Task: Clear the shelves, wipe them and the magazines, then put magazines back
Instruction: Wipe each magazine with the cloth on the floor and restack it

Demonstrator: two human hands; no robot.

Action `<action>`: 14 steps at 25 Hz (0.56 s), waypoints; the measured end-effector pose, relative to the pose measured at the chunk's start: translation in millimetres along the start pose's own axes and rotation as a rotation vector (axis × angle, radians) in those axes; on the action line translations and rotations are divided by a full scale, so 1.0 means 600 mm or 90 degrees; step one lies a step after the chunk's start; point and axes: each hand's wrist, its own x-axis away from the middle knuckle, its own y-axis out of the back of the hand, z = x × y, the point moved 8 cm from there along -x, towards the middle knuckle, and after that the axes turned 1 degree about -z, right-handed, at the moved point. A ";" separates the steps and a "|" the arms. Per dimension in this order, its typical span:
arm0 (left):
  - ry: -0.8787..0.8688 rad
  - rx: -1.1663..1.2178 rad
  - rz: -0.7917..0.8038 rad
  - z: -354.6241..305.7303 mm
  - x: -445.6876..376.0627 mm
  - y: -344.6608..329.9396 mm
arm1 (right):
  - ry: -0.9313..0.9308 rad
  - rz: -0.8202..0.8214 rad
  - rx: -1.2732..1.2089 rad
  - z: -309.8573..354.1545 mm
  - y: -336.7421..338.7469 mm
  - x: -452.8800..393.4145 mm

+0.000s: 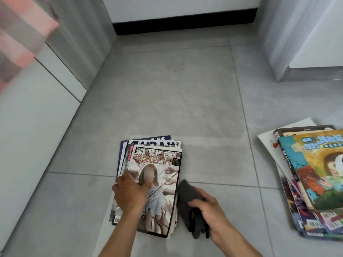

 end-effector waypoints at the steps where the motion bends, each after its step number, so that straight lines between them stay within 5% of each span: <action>1: -0.001 -0.007 -0.006 -0.001 0.000 0.001 | 0.008 0.020 0.035 -0.002 -0.019 0.002; 6: -0.023 0.000 -0.058 -0.011 -0.002 0.025 | 0.080 0.097 0.189 -0.002 -0.056 -0.003; 10: -0.011 0.143 0.004 -0.022 -0.012 0.041 | 0.093 0.124 0.253 0.012 -0.059 -0.007; 14: 0.027 0.394 0.120 -0.050 -0.008 0.037 | 0.100 -0.030 0.203 0.051 0.012 0.000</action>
